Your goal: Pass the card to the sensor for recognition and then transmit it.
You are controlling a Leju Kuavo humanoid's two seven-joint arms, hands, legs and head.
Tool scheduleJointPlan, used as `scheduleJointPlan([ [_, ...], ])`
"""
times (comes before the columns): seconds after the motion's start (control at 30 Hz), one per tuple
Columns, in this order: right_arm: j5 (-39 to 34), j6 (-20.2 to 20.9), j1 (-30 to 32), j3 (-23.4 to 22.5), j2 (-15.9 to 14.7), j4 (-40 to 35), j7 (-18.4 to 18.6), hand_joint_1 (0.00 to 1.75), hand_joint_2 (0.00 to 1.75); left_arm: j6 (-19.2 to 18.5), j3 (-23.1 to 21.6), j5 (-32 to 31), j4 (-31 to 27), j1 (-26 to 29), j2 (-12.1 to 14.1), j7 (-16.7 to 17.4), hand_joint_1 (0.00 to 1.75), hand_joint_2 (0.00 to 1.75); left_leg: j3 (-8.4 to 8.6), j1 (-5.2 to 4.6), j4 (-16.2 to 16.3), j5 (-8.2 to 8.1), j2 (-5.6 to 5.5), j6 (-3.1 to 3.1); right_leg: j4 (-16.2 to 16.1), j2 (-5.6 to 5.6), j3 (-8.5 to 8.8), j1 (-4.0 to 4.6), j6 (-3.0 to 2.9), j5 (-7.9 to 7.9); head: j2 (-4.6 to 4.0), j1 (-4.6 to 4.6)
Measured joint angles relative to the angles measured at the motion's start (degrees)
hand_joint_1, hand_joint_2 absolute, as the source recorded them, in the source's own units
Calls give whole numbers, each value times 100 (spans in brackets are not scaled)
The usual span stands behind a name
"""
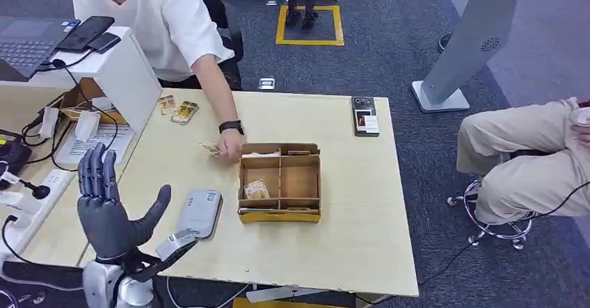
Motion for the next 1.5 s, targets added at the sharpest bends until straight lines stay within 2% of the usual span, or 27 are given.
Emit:
scheduleJointPlan([
  [0.27,116,68,-2,120,-50,0,39,0,175,2,658,-443,997,-711,-22,0,0,175,-1,1,0,4,-1,-2,1,-1,2,1,-1,1,-2,-2],
  [0.5,192,79,-3,197,-109,0,39,0,175,7,1125,-664,1508,-1276,-133,0,0,175,-3,0,1,4,-2,-1,1,-2,4,0,-1,1,-2,0],
  [0.9,214,79,-1,247,-142,0,39,0,175,9,1506,-594,1816,-1609,-251,0,0,175,-3,1,0,4,-2,-1,1,-1,2,1,-1,1,-2,-2],
  [1.4,236,81,1,251,-173,0,41,0,175,11,1608,-572,1842,-1633,-262,0,0,175,-3,1,0,4,-2,-1,1,-1,3,1,-1,1,-2,-2],
  [1.43,240,85,1,251,-175,0,41,0,175,13,1608,-579,1835,-1633,-264,-2,175,175,-3,1,0,4,-2,-1,1,-1,3,1,-1,1,-2,-2],
  [1.5,243,85,1,251,-177,0,41,0,175,13,1608,-563,1831,-1632,-264,-9,175,175,-4,1,0,4,-2,-1,1,-1,3,1,-1,1,0,0],
])
